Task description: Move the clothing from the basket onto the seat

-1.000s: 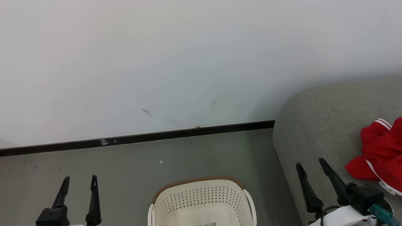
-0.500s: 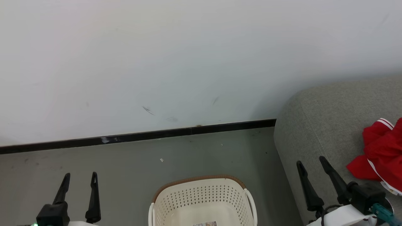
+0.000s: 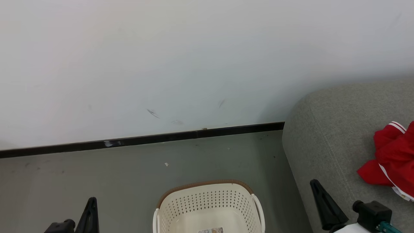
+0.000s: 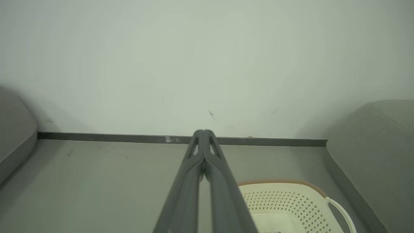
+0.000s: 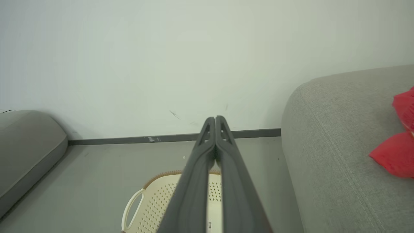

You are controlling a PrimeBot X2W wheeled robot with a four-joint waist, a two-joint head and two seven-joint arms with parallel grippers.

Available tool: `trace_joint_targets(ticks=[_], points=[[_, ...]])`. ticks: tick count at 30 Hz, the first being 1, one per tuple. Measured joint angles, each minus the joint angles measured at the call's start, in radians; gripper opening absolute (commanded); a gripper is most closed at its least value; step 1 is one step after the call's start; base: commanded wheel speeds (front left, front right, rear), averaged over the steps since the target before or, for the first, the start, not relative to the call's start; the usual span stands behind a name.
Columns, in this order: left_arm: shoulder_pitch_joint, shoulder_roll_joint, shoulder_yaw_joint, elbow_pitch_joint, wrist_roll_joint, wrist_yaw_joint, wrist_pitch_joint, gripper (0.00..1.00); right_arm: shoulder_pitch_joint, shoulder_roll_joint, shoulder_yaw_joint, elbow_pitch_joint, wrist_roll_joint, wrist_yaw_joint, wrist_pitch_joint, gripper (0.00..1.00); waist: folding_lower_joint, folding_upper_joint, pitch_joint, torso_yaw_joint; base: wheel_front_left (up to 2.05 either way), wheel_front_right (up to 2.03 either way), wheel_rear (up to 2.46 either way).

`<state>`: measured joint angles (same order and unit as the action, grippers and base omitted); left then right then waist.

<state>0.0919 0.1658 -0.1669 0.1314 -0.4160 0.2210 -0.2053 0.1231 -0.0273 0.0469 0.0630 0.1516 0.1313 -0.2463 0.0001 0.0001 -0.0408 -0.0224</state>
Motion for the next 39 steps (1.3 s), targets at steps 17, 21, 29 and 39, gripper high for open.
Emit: trace_joint_targets(ticks=[17,21,29,39], points=[[-0.004,-0.017,0.043,0.006,-0.237,-0.058,0.060,0.00,0.013,-0.001,-0.016,-0.013,0.314,0.000,0.032,0.00,0.0049,0.0000,0.008,0.007,0.00,0.00,0.00],[-0.008,-0.028,0.056,0.009,-0.288,-0.068,0.074,0.00,0.012,-0.007,-0.025,0.000,0.379,0.000,0.048,0.00,0.0082,0.0000,0.007,0.008,0.00,0.00,0.00],[-0.021,-0.037,0.074,0.016,-0.387,-0.099,0.100,0.00,0.003,-0.017,-0.029,0.017,0.514,0.000,0.072,0.00,0.0131,0.0000,0.004,0.010,0.00,0.00,0.00],[-0.030,-0.049,0.099,0.023,-0.513,-0.130,0.135,0.00,-0.029,-0.037,-0.032,0.045,0.683,0.000,0.103,0.00,0.0132,0.0000,0.005,0.012,0.00,0.00,0.00]])
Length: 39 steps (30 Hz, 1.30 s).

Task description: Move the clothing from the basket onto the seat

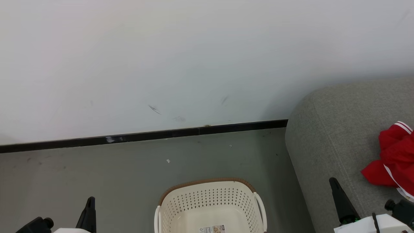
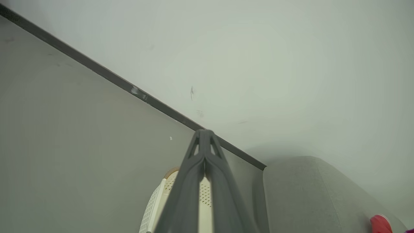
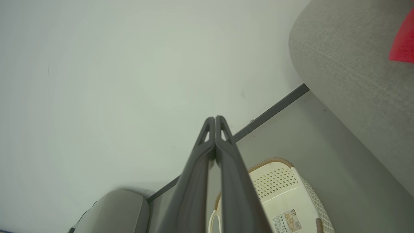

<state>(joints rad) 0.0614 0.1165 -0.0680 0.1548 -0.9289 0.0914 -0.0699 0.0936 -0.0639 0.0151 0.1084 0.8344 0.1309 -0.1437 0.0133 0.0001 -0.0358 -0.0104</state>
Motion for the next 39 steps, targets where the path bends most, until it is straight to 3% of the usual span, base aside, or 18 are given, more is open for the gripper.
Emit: trace_joint_targets(ticks=[17,39], points=[[-0.038,-0.025,0.049,0.029,-0.226,-0.064,0.060,0.00,-0.042,-0.021,-0.002,0.056,0.295,0.000,0.050,0.00,-0.0110,0.0000,0.017,0.004,0.00,0.00,0.00],[-0.079,-0.057,0.107,0.064,-0.500,-0.143,0.131,0.00,-0.113,-0.046,-0.005,0.103,0.654,0.000,0.104,0.00,-0.0126,0.0000,0.032,0.008,0.00,0.00,0.00]])
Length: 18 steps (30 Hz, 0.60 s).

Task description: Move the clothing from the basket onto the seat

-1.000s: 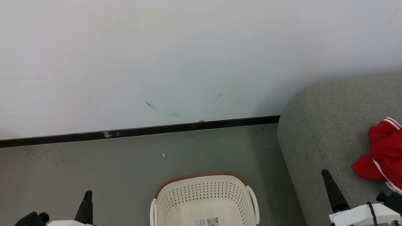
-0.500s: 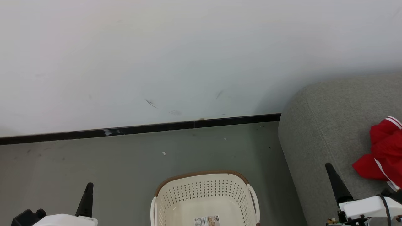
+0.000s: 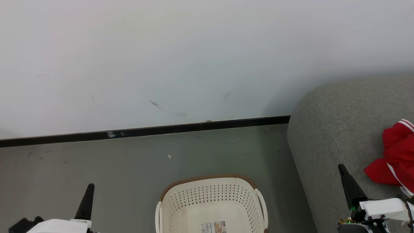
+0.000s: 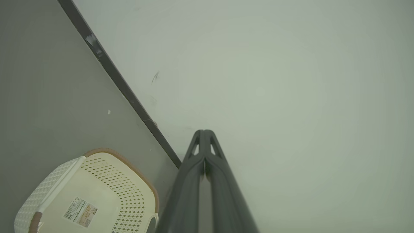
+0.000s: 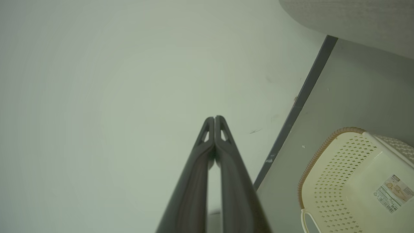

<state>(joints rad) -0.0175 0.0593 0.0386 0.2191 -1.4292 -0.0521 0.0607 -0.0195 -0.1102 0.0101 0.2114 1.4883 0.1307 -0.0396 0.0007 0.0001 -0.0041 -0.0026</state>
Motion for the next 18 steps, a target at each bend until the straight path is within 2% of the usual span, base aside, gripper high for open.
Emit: trace_joint_targets(ticks=[15,18], points=[[-0.024,-0.023,0.037,0.025,-0.172,-0.052,0.044,0.00,-0.022,-0.017,-0.002,0.033,0.224,0.000,0.032,0.00,-0.0001,0.0000,0.006,0.003,0.00,0.00,0.00],[-0.038,-0.024,0.039,0.026,-0.173,-0.053,0.044,0.00,-0.035,-0.018,-0.003,0.033,0.228,0.000,0.039,0.00,-0.0001,0.0000,0.006,0.003,0.00,0.00,0.00]])
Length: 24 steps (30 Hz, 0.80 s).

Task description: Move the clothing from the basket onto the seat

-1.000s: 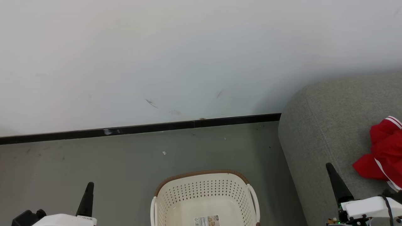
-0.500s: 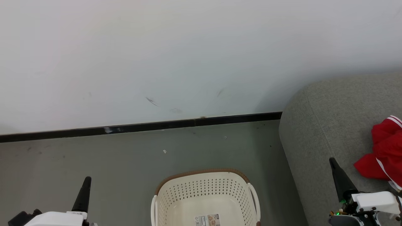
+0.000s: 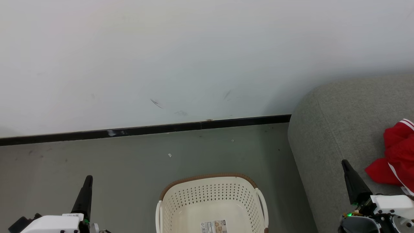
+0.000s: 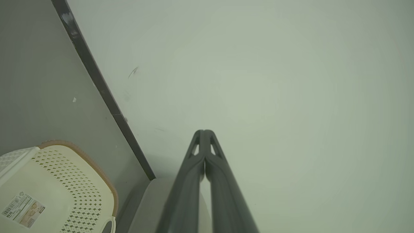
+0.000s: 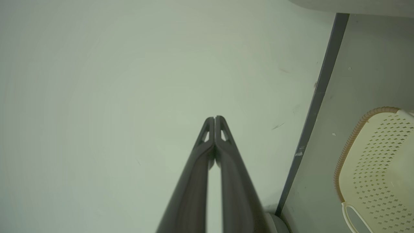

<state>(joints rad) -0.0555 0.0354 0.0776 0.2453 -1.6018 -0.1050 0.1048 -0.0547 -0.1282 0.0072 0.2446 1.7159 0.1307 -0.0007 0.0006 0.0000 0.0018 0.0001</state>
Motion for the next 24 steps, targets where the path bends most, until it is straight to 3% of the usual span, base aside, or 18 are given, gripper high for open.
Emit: trace_joint_targets(ticks=[24], points=[[-0.001,0.000,0.001,0.010,0.000,-0.003,0.000,0.00,0.000,0.000,-0.002,0.014,0.000,0.000,0.000,0.00,-0.0002,0.0000,0.000,0.000,0.00,0.00,0.00]])
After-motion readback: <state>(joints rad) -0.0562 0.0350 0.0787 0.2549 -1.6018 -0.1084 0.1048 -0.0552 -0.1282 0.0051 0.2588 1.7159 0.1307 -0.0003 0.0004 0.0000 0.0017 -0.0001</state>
